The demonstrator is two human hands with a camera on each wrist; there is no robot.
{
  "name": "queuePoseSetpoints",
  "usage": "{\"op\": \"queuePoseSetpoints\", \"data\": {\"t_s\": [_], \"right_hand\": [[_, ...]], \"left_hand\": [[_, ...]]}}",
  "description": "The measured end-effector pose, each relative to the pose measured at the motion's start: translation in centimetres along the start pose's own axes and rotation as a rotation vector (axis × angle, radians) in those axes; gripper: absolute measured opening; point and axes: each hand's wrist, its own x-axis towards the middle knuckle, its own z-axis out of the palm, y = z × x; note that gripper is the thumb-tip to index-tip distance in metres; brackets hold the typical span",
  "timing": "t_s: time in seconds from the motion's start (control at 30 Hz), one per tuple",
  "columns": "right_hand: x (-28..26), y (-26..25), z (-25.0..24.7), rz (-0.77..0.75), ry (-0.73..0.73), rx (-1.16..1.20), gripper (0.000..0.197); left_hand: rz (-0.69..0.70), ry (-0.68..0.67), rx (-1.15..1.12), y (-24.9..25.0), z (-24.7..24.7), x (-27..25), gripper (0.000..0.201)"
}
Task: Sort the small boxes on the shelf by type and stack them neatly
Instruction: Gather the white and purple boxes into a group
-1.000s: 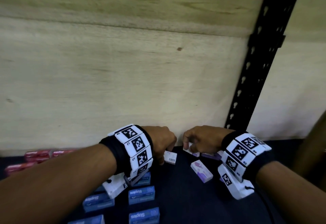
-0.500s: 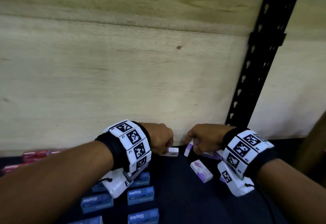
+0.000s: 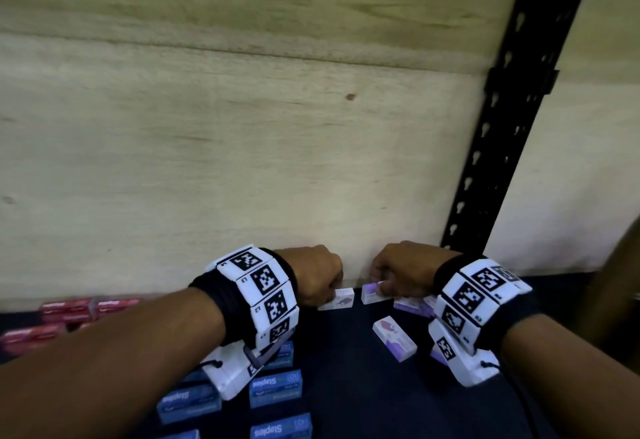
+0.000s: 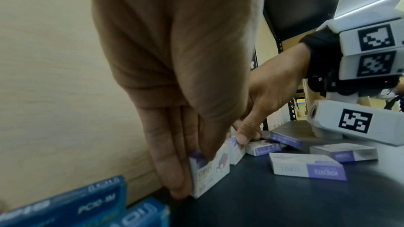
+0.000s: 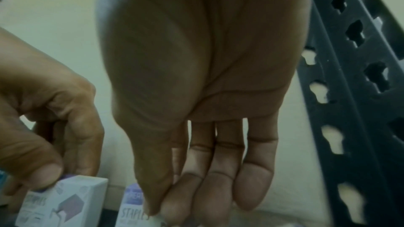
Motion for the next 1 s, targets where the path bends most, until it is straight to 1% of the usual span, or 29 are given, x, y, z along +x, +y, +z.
{"op": "queuePoseSetpoints", "data": {"t_s": [0.2,0.33,0.4,0.43,0.5,0.53,0.57,0.63,0.73,0.8,0.9,1.0], "right_hand": [[-0.6,0.4,-0.3,0.028,-0.032,-0.006,0.017],[-0.9,0.6,-0.4,0.046,-0.035,0.009,0.019],[-0.9,0.8,-0.6,0.064,-0.044,0.025,0.023],[-1.0,1.0,-0.8,0.081,-0.055,0.028,0.026],[-1.2,1.4,-1.3,0.112,-0.087,0.019,0.030],[-1.4,1.8,-1.6,0.126,-0.096,0.017,0.030],[-1.5,2.1,-1.8,0.137,-0.099,0.018,0.028],[-2.0,2.8,-2.1,0.165,-0.105,0.015,0.028],[-2.3,3.6,-1.8,0.217,-0.142,-0.021,0.041],[-2.5,4.0,-1.6,0.234,-0.188,-0.030,0.046],[-3.1,4.2,-1.7,0.262,-0.260,-0.026,0.047],[-3.4,4.2,-1.5,0.276,-0.304,-0.052,0.041]], "left_hand": [[0.004,0.011,0.001,0.8,0.0,0.1,0.023],[-0.046,-0.001,0.058,1.2,-0.4,0.0,0.027],[-0.068,0.040,0.132,1.4,-0.9,-0.4,0.033],[-0.063,0.083,0.190,1.7,-1.2,-0.7,0.037],[-0.009,0.186,0.269,2.5,-1.5,-1.1,0.039],[0.030,0.214,0.271,3.1,-1.6,-1.3,0.038],[0.072,0.207,0.252,3.7,-1.6,-1.3,0.036],[0.164,0.122,0.193,4.9,-1.5,-1.2,0.032],[0.255,-0.014,0.159,6.3,-1.2,-0.6,0.041],[0.260,-0.062,0.175,6.8,-1.2,-0.2,0.048],[0.249,-0.127,0.190,7.2,-1.5,0.3,0.055],[0.256,-0.144,0.174,7.3,-1.9,0.4,0.054]]}}
